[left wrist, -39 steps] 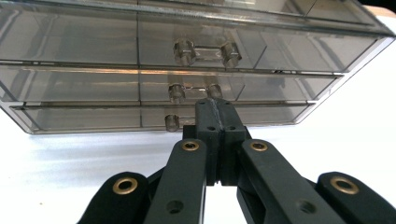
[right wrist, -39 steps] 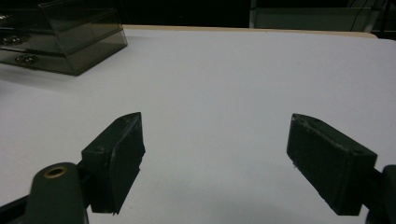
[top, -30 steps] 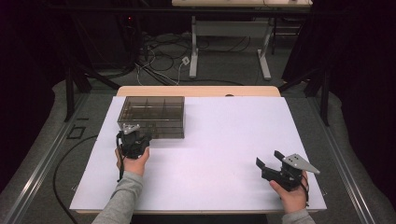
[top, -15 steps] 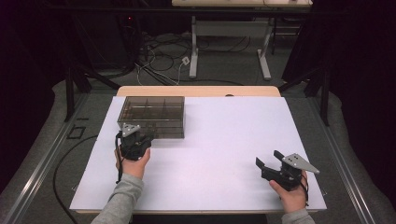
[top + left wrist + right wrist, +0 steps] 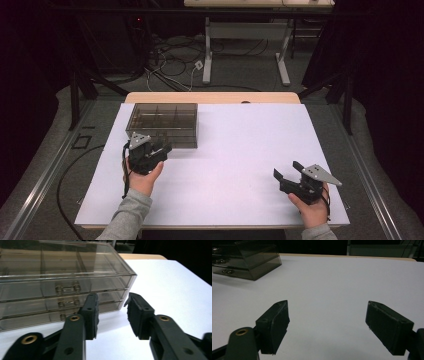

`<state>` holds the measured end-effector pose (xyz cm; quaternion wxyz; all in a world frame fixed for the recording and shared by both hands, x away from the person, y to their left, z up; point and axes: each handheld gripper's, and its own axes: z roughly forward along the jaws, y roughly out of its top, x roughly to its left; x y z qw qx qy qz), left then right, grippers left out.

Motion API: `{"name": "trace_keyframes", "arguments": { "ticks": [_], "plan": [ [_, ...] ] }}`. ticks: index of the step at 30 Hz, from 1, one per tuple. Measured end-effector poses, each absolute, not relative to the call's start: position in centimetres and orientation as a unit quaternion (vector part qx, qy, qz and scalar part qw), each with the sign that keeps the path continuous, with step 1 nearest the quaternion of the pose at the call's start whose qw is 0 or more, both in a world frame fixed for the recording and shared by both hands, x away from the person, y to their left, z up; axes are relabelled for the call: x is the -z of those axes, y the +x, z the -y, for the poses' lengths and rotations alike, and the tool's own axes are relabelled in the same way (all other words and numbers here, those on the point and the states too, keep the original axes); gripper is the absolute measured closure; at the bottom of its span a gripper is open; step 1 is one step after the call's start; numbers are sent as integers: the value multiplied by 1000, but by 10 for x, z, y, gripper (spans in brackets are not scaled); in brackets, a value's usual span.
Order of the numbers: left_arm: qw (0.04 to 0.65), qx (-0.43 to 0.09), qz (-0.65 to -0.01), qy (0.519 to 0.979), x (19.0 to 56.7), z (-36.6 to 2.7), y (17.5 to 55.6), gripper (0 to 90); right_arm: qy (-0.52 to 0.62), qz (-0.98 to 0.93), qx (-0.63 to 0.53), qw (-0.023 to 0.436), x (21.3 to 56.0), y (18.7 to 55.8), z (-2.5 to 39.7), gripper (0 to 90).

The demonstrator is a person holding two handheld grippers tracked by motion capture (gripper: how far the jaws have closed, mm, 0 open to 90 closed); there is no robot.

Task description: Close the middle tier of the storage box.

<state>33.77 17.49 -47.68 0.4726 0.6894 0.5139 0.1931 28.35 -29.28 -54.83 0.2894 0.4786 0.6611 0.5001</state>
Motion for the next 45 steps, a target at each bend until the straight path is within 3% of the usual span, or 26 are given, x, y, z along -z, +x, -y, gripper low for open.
{"name": "trace_keyframes", "arguments": {
  "ticks": [14, 20, 25, 28, 33, 39, 45],
  "plan": [
    [483, -186, -476, 711, 471, -163, 327, 389, 481, -658, -503, 288, 547, 283, 292, 186],
    [495, -157, -460, 721, 473, -162, 327, 353, 473, -661, -506, 290, 547, 282, 292, 186],
    [498, -163, -457, 719, 475, -162, 323, 296, 473, -663, -503, 289, 547, 282, 292, 186],
    [507, -144, -456, 717, 477, -163, 322, 200, 474, -662, -504, 289, 547, 282, 292, 186],
    [516, -156, -442, 717, 477, -163, 314, 147, 473, -661, -505, 290, 547, 282, 292, 186],
    [517, -158, -449, 711, 477, -167, 307, 3, 472, -662, -504, 291, 547, 282, 292, 186],
    [525, -166, -447, 705, 479, -177, 298, 4, 473, -662, -504, 292, 547, 281, 293, 186]
  ]
}}
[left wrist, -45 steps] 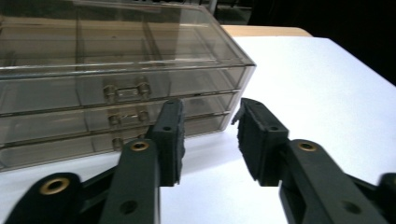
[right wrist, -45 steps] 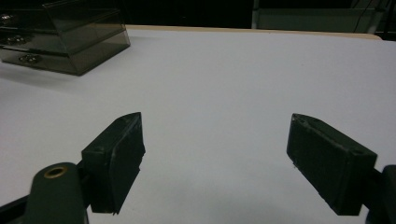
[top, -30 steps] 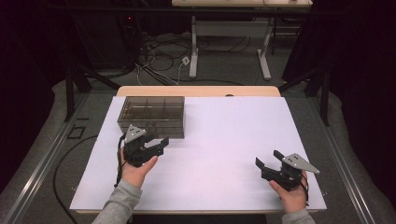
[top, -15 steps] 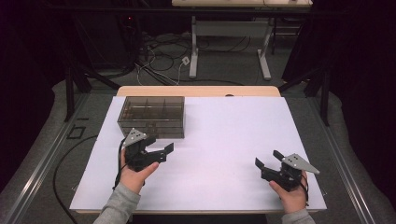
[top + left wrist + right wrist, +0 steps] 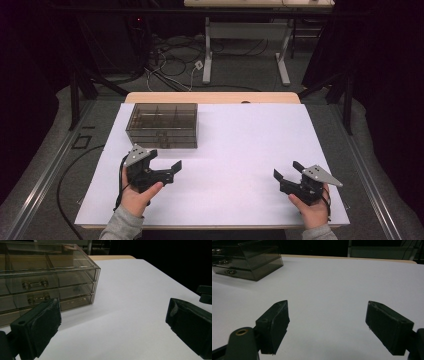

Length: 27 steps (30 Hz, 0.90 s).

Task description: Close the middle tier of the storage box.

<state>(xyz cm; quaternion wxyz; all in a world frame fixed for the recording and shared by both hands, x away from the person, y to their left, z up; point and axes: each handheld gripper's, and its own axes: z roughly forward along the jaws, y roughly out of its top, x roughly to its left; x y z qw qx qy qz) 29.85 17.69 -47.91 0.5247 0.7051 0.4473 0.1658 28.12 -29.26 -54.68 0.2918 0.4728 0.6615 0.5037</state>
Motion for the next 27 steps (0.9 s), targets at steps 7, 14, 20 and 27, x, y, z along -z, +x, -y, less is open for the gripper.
{"name": "trace_keyframes", "arguments": {
  "ticks": [7, 14, 20, 27],
  "plan": [
    [543, -175, -442, 692, 485, -192, 290, 4, 473, -660, -506, 290, 547, 281, 293, 186],
    [535, -200, -443, 691, 494, -207, 285, 4, 474, -662, -503, 291, 547, 281, 293, 186],
    [536, -209, -454, 680, 501, -218, 284, 4, 475, -661, -502, 291, 547, 281, 293, 186],
    [540, -224, -465, 665, 507, -229, 283, 4, 475, -660, -504, 291, 547, 281, 293, 186]
  ]
}}
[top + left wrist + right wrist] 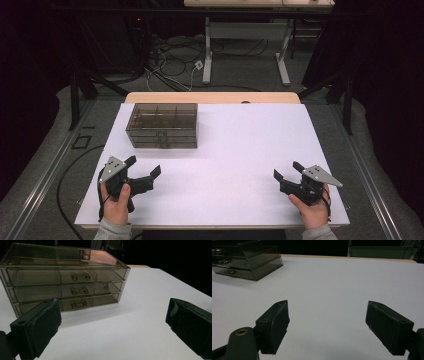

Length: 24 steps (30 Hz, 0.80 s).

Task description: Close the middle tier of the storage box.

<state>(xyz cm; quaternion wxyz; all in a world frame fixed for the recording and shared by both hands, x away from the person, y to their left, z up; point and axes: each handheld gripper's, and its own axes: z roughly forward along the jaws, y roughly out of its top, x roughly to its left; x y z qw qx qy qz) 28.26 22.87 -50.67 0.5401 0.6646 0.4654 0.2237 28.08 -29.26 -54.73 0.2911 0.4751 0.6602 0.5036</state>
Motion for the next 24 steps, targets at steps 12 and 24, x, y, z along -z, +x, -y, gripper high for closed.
{"name": "trace_keyframes", "arguments": {
  "ticks": [12, 24],
  "plan": [
    [540, -235, -485, 646, 516, -243, 283, 4, 477, -660, -503, 290, 547, 281, 292, 186],
    [534, -241, -500, 637, 525, -250, 285, 4, 475, -661, -502, 291, 548, 281, 293, 186]
  ]
}}
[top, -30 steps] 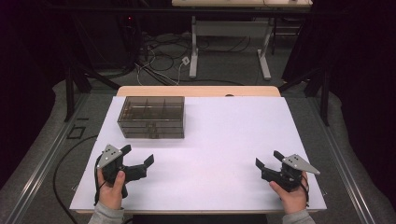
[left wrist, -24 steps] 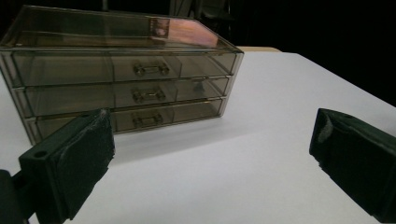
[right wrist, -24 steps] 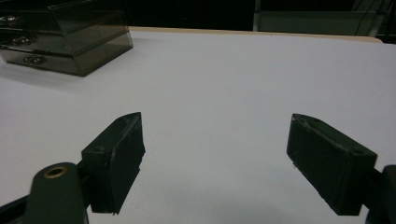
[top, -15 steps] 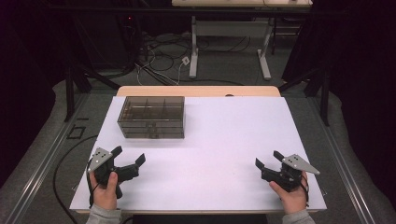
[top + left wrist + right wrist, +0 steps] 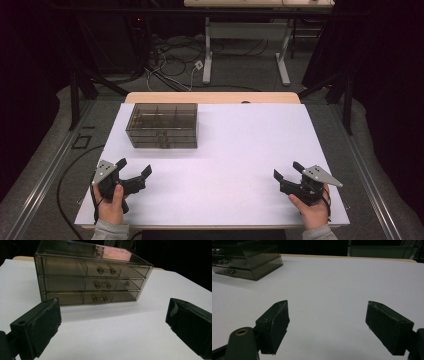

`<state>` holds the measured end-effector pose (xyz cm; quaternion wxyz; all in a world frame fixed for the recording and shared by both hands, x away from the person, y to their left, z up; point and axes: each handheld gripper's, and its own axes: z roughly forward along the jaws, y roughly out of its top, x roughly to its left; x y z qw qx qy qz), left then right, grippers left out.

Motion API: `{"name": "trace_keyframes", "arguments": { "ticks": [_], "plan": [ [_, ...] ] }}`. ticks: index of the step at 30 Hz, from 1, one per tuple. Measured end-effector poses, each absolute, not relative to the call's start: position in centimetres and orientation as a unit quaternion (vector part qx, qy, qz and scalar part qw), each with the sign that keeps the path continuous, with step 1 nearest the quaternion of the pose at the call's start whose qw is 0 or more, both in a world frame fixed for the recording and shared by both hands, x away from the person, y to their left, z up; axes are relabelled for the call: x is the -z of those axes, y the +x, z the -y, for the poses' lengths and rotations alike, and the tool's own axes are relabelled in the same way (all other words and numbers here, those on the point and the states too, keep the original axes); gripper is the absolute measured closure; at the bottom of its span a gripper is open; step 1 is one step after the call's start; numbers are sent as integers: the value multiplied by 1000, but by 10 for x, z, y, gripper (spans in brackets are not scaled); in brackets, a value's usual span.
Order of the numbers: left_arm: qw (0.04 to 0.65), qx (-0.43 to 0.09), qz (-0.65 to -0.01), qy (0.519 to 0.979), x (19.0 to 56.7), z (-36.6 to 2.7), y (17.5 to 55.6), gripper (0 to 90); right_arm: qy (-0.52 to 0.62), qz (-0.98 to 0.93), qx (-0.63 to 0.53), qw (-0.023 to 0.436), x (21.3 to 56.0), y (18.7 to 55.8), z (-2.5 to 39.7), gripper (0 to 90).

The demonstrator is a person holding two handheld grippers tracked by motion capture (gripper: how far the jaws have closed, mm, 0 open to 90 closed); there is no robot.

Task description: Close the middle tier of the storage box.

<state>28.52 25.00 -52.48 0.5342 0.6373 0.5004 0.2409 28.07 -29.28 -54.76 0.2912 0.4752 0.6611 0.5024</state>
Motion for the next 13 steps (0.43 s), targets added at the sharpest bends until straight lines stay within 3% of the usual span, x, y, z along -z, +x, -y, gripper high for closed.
{"name": "trace_keyframes", "arguments": {
  "ticks": [13],
  "plan": [
    [532, -240, -503, 637, 527, -250, 286, 4, 478, -662, -500, 289, 547, 280, 293, 186]
  ]
}}
